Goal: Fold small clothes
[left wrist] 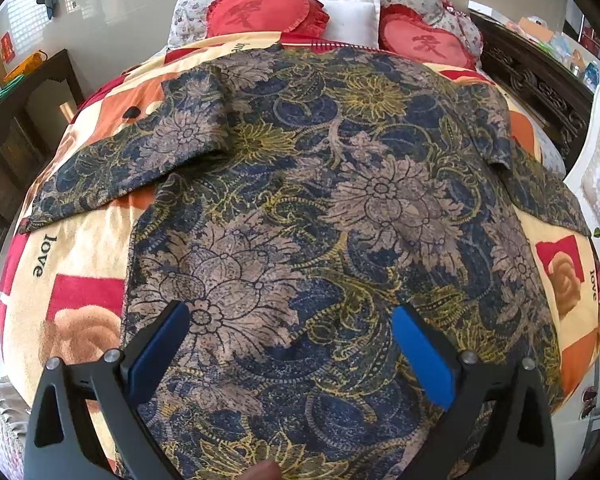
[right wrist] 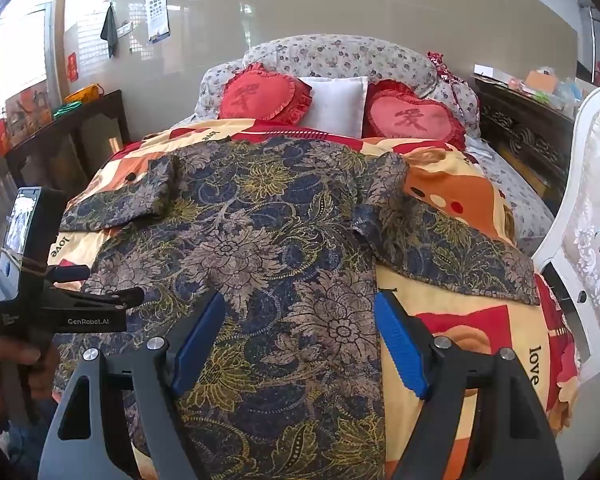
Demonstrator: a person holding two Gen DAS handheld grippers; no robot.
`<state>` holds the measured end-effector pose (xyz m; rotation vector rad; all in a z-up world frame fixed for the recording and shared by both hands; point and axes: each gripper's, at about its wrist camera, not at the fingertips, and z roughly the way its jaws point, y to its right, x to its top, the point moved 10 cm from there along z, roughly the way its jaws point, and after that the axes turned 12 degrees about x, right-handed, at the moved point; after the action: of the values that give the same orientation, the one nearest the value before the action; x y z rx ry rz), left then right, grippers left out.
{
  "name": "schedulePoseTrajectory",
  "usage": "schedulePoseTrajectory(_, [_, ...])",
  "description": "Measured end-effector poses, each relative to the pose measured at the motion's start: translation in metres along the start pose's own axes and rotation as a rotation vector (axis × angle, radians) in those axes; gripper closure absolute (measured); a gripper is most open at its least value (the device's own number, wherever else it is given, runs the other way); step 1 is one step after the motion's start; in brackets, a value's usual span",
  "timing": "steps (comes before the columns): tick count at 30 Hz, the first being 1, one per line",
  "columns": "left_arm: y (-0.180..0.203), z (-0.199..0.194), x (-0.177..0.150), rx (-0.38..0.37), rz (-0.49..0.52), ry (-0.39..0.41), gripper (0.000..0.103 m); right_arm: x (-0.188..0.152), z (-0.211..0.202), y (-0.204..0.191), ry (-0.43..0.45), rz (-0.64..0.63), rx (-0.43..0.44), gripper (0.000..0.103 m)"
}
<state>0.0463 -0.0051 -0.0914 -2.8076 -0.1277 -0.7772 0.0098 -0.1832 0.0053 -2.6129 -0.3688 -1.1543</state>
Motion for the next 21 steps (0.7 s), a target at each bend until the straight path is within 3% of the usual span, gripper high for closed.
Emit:
schedulePoseTrajectory(5, [0.001,0.000,-0.001,-0.001,0.000,0.000,0.000,-0.001,-0.001,-0.001,-0.005,0.000,-0.006,0.052])
schedulePoseTrajectory(10, [0.001,-0.002,-0.003,-0.005,-0.002,0.001,0.000,-0.001,0.020,0.021,-0.102,0.107,-0.115,0.052])
schedulePoseTrajectory(16, [0.000,-0.002,-0.005,-0.001,0.003,-0.008,0.000,0.003,0.018,0.036,-0.122,0.139,-0.281,0.052])
schedulePoseTrajectory(21, [0.003,-0.002,-0.006,-0.004,0.012,-0.007,0.000,0.009,0.017,0.036,-0.115,0.152,-0.284,0.052])
